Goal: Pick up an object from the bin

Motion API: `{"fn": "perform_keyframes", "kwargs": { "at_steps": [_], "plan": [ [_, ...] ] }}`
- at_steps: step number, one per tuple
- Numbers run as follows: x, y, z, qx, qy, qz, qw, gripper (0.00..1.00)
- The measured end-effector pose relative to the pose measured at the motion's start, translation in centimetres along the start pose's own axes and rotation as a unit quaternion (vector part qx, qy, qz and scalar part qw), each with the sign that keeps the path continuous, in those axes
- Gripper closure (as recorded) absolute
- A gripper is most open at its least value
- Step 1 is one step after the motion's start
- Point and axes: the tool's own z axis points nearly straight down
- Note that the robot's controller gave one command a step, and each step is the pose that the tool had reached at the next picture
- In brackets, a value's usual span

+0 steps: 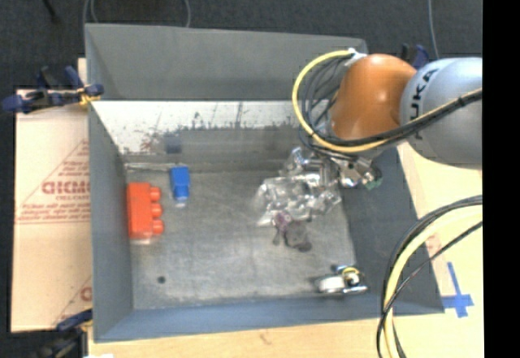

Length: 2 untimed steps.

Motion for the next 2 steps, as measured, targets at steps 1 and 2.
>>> {"fn": "perform_keyframes", "kwargs": {
  "at_steps": [1, 2],
  "plan": [
    [0.1, -0.1, -0.1, 0.0, 0.0018, 0.001, 1.0, 1.0],
    [0.0, -0.2, -1.7, -0.002, 0.0063, 0.003, 1.0, 1.0]
  ]
}}
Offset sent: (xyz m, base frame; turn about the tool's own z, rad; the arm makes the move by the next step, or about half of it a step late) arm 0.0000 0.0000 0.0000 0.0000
